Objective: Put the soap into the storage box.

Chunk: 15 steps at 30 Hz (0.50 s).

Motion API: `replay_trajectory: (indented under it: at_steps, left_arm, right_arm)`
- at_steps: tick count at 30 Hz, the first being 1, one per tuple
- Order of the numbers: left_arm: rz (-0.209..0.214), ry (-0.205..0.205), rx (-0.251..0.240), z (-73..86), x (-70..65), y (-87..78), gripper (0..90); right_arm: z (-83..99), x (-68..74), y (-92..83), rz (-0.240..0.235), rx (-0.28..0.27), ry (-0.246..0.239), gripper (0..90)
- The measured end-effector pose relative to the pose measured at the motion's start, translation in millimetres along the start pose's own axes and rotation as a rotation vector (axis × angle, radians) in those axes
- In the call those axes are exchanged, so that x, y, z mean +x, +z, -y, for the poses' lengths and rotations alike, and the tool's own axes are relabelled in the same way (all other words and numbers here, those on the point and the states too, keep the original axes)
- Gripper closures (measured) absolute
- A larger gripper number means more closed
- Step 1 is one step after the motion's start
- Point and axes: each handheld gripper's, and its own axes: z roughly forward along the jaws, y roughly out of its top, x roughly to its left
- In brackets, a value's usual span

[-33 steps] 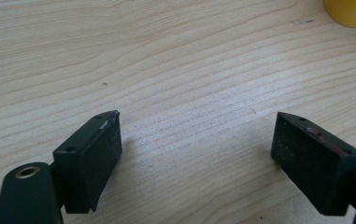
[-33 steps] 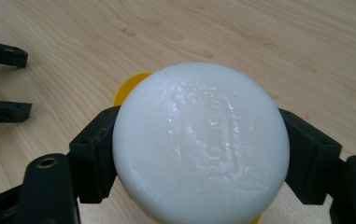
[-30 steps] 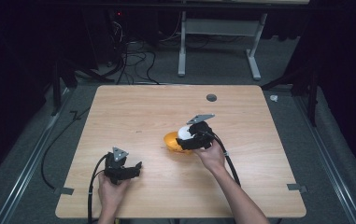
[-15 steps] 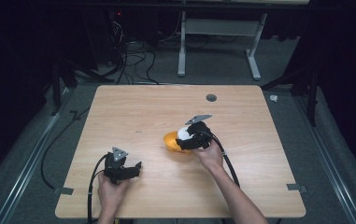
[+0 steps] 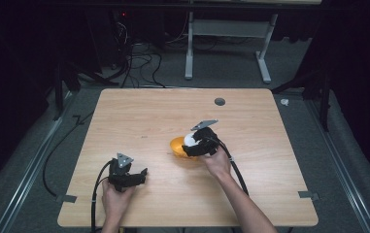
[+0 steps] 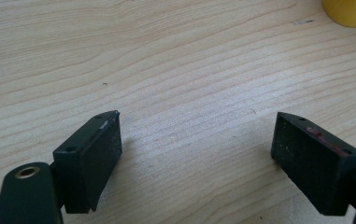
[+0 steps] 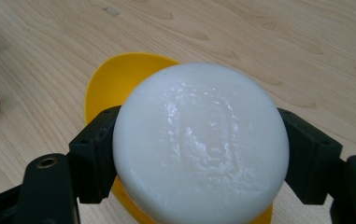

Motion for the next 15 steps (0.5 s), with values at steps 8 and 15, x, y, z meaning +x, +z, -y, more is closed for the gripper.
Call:
replay_trajectory:
  at_steps: [8, 15]
  left_arm:
    - [0.0, 0.0, 0.0, 0.0, 0.0, 0.0, 16.7]
    - [0.0, 0.0, 0.0, 0.0, 0.0, 0.0, 16.8]
  right_arm:
    - [-3.3, 8.3, -4.4, 0.005, -0.023, -0.032, 25.1]
    - [-4.4, 13.1, 0.3, -0.014, -0.008, -0.036, 25.1]
